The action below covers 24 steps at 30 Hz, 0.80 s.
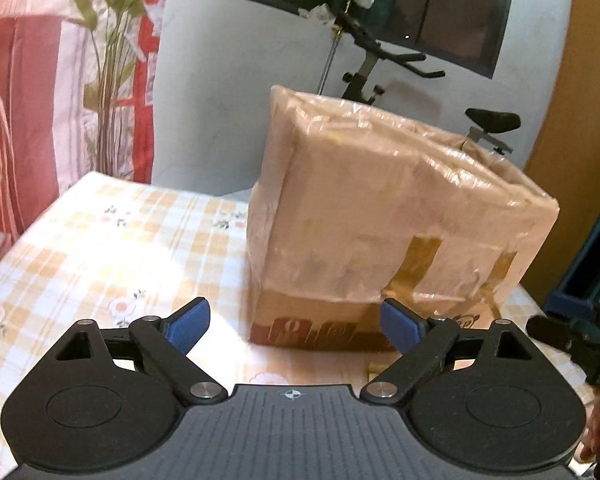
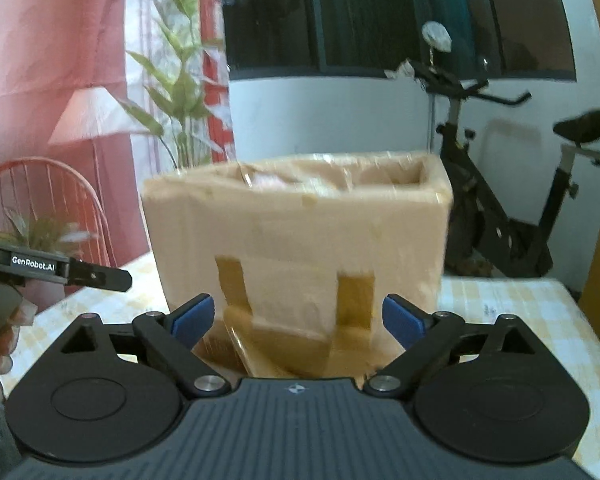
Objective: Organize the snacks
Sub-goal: 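Move both tools back to the remaining packets beside the wrapped box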
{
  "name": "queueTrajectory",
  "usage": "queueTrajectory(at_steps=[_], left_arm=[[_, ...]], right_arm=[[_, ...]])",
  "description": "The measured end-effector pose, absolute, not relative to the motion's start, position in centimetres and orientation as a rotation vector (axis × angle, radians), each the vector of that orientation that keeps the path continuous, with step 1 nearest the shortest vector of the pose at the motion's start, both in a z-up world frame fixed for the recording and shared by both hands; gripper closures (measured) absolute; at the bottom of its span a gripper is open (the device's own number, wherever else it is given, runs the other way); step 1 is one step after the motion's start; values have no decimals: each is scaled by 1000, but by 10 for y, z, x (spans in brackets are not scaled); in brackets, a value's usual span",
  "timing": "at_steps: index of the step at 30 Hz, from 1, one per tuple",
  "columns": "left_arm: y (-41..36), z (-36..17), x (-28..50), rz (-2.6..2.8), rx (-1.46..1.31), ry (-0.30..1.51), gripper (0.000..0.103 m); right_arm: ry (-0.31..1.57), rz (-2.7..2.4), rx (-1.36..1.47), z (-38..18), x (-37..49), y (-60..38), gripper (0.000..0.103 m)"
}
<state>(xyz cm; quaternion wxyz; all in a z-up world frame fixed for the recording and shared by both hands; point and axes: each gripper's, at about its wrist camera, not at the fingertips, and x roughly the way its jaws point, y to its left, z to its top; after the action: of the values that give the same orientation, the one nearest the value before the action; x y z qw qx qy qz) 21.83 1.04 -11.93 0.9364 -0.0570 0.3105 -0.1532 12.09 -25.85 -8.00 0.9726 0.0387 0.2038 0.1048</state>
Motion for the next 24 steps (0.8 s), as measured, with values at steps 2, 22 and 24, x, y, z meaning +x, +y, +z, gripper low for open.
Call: queueTrajectory(at_steps=[2,22,24], left_arm=[[10,-123,218,-291,-109,643,10],[10,-145,204,-218,-84,714,11],[11,-147,204,-214,-89,720,11]], right_arm=[[452,210,90,-90,121,-259,10],[913,445,0,-171,186,-198,19],[915,452,-25,-171,191,-194,19]])
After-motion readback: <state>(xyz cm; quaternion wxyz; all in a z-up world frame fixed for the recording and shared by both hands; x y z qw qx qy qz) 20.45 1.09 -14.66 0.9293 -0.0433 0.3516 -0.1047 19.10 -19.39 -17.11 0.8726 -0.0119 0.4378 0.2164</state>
